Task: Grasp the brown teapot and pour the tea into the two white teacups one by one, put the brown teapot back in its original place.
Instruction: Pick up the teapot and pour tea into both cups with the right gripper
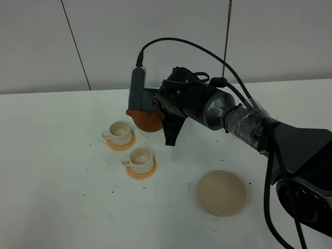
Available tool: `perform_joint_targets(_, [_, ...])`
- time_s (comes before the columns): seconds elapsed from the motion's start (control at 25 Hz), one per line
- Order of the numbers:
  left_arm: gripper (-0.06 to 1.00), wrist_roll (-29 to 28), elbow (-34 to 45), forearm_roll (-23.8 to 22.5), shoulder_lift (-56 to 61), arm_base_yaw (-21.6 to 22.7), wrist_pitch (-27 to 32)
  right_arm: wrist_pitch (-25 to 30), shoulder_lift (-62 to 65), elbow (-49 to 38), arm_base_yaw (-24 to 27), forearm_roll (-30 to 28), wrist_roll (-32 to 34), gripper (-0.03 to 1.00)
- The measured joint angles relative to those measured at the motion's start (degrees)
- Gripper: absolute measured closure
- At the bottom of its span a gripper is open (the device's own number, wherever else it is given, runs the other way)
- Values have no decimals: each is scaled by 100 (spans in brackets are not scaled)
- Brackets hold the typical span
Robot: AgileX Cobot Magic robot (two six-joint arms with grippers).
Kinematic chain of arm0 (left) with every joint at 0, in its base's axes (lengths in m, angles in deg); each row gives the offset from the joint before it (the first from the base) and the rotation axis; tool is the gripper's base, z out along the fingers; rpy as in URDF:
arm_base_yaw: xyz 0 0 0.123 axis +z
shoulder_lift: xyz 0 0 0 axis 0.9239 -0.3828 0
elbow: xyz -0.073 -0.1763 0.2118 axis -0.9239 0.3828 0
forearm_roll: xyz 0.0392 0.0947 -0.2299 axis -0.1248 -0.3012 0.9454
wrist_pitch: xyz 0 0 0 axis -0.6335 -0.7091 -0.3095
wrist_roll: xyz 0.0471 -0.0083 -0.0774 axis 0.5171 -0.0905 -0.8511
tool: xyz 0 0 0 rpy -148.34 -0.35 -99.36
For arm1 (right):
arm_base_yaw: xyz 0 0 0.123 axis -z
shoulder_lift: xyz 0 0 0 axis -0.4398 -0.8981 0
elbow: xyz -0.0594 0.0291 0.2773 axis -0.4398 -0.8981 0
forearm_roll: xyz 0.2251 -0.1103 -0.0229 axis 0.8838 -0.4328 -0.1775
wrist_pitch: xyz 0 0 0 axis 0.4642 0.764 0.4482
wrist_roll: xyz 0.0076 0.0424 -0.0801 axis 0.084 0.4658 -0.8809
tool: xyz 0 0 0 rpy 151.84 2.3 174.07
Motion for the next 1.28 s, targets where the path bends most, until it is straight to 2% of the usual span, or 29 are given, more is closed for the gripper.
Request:
perform_joint_targets(0.56, [69, 0, 0, 0, 0, 0, 0, -630, -229, 0, -50, -442, -204, 87])
perform_joint_targets(1.28, [69, 0, 0, 0, 0, 0, 0, -1052, -347, 0, -107, -1097, -340, 87])
